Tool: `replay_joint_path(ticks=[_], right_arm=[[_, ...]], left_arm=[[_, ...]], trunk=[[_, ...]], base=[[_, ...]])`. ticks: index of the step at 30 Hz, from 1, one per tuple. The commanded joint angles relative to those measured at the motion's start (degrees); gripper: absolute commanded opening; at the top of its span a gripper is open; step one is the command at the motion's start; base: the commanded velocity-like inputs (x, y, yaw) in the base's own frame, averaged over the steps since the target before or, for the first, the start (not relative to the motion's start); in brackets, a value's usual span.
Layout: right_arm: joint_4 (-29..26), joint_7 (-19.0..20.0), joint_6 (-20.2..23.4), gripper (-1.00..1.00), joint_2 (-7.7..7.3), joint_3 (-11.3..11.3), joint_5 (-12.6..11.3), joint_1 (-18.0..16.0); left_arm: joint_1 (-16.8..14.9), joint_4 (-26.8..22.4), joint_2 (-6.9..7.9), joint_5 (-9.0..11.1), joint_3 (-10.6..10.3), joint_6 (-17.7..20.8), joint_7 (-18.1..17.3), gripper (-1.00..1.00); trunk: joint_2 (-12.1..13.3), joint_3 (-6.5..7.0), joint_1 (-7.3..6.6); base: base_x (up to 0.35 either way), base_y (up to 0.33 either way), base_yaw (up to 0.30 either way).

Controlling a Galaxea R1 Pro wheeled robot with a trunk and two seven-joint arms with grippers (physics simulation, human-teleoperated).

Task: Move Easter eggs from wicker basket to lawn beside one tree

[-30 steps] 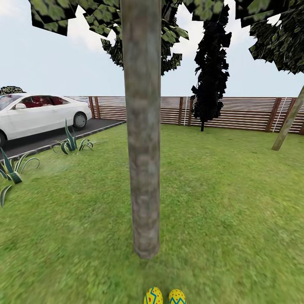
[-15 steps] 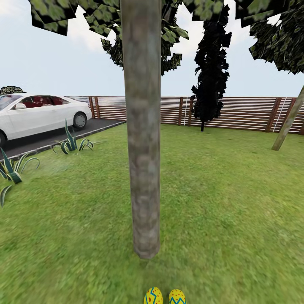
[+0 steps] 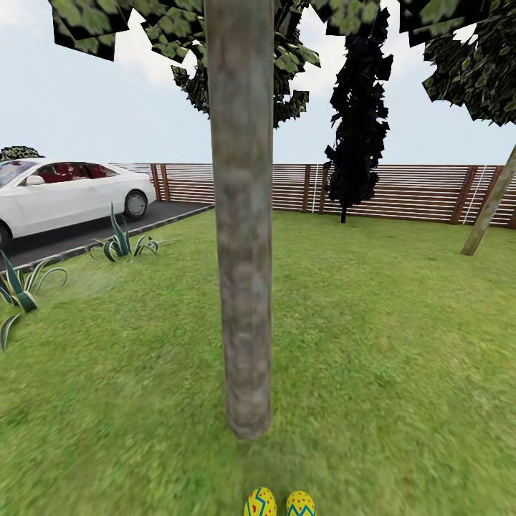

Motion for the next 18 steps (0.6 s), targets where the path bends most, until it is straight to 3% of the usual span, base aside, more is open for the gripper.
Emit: replay_joint_path(ticks=[1, 18], right_arm=[[0.21, 0.07, -0.49, 1.00, 0.00, -0.10, -0.26, -0.10], [0.21, 0.07, -0.49, 1.00, 0.00, -0.10, -0.26, -0.11]], left_arm=[[-0.03, -0.16, 0.05, 0.32, -0.49, -0.06, 0.39, 1.00], [-0.03, -0.14, 0.04, 0.32, -0.49, -0.06, 0.39, 1.00]], trunk=[[-0.08, -0.09, 0.01], [-0.08, -0.09, 0.01]], base=[[0.000, 0.000, 0.000], [0.000, 0.000, 0.000]])
